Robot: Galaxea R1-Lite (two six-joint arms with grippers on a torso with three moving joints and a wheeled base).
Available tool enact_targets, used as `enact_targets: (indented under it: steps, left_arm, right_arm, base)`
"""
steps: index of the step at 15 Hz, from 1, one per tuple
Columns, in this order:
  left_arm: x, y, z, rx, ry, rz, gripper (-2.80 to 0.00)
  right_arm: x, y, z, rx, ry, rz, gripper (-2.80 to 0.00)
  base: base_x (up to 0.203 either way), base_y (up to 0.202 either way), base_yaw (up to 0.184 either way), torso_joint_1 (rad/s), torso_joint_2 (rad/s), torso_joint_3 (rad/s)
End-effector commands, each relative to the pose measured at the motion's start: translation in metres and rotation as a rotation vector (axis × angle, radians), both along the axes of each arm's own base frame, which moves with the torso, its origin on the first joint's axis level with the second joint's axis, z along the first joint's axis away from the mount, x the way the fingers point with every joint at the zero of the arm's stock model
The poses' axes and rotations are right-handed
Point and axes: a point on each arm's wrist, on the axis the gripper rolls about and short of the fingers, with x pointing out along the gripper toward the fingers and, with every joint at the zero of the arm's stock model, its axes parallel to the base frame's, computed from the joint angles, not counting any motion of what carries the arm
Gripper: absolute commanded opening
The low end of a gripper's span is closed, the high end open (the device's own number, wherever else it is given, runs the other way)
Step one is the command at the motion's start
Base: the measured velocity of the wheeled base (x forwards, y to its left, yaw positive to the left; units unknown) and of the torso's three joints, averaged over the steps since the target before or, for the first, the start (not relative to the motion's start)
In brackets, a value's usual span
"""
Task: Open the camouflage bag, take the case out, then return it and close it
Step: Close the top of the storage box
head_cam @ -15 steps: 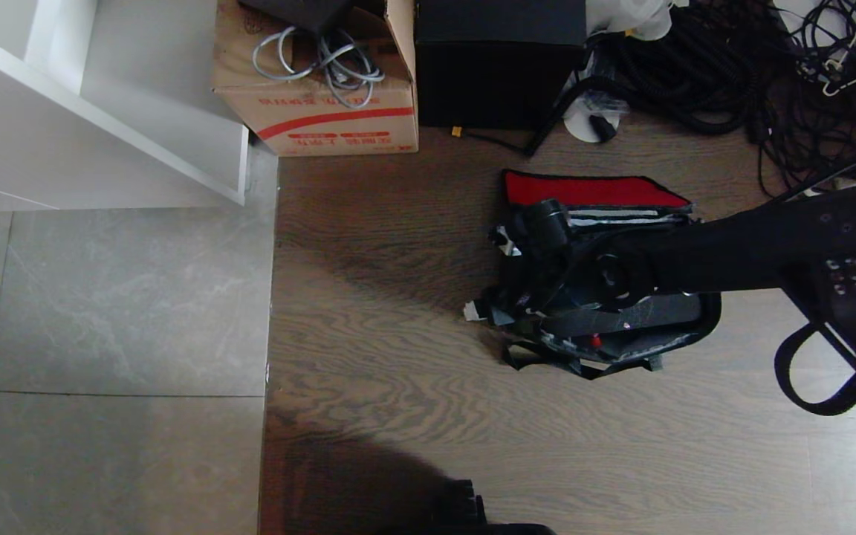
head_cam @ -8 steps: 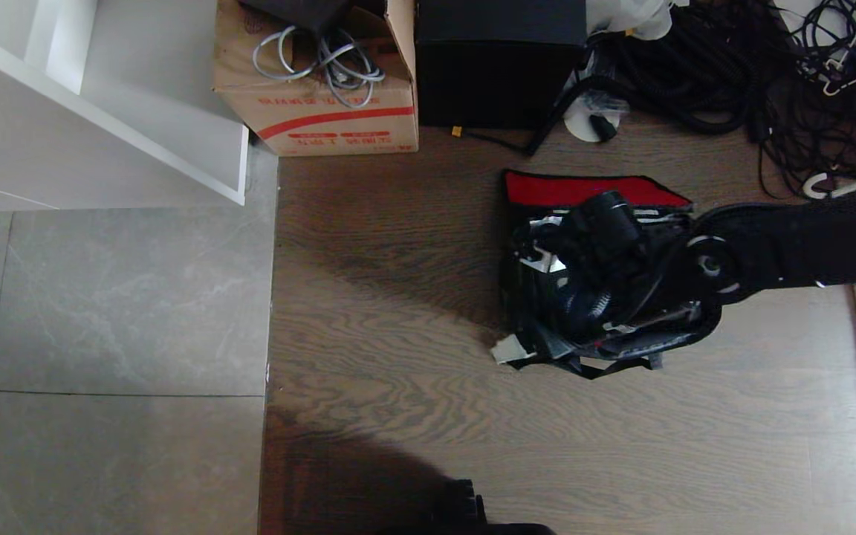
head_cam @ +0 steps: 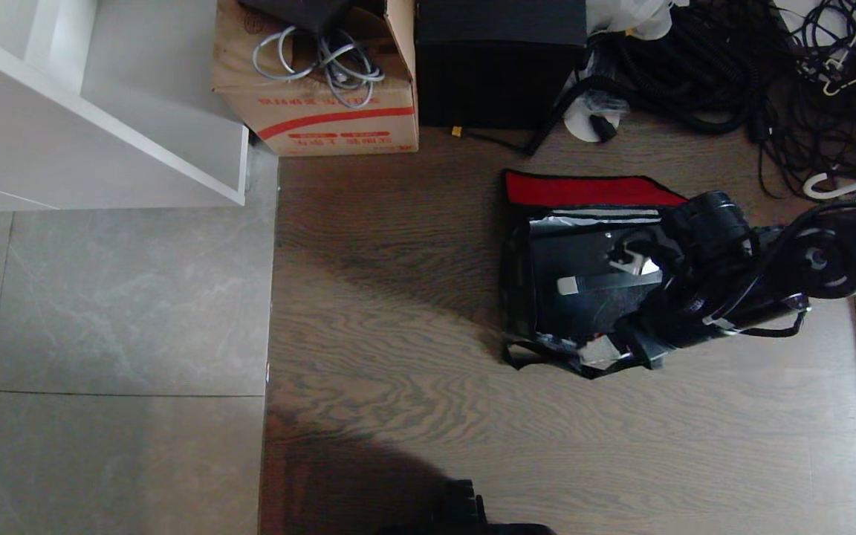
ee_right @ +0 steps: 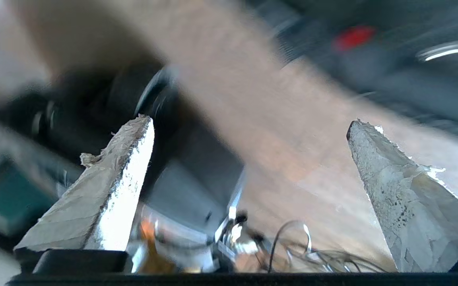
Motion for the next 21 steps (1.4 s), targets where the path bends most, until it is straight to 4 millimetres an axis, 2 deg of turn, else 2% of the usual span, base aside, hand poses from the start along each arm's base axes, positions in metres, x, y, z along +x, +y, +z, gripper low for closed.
enact_targets:
  steps: [1,2,6,8,12,14,16,18,21]
  left_arm:
    - [0.000,0.000,0.000,0.000,0.000,0.000,-2.80]
    - [0.000,0.000,0.000,0.000,-0.001,0.000,-2.80]
    - [0.000,0.000,0.000,0.000,0.000,0.000,-2.80]
    - [0.000,0.000,0.000,0.000,0.000,0.000,-2.80]
    - [0.000,0.000,0.000,0.000,0.000,0.000,-2.80]
    - [0.000,0.000,0.000,0.000,0.000,0.000,-2.80]
    - [0.000,0.000,0.000,0.000,-0.001,0.000,-2.80]
    - [0.000,0.000,0.000,0.000,0.000,0.000,-2.80]
    - [0.000,0.000,0.000,0.000,0.000,0.000,-2.80]
  right_arm:
    - [0.014,-0.014,0.005,0.051,-0.015,-0.086,0.00]
    - [0.021,-0.022,0.013,0.096,-0.033,-0.128,0.00]
    - [0.044,-0.083,0.042,0.334,-0.102,-0.153,0.00]
    - [0.066,-0.106,0.039,0.357,-0.125,-0.185,0.00]
    - [0.112,-0.149,0.015,0.390,-0.161,-0.234,0.00]
    - [0.126,-0.170,0.010,0.420,-0.191,-0.238,0.00]
    - [0.123,-0.183,0.013,0.526,-0.184,-0.170,0.00]
    - [0.111,-0.194,0.029,0.609,-0.199,-0.094,0.00]
    - [0.089,-0.190,0.039,0.645,-0.169,-0.075,0.00]
  base:
    - [0.000,0.000,0.000,0.000,0.00,0.000]
    - [0.000,0.000,0.000,0.000,0.00,0.000]
    - [0.000,0.000,0.000,0.000,0.00,0.000]
    - [0.000,0.000,0.000,0.000,0.00,0.000]
    - [0.000,0.000,0.000,0.000,0.00,0.000]
    - [0.000,0.000,0.000,0.000,0.00,0.000]
    - [0.000,0.000,0.000,0.000,0.00,0.000]
    - [0.000,0.000,0.000,0.000,0.00,0.000]
    - [0.000,0.000,0.000,0.000,0.00,0.000]
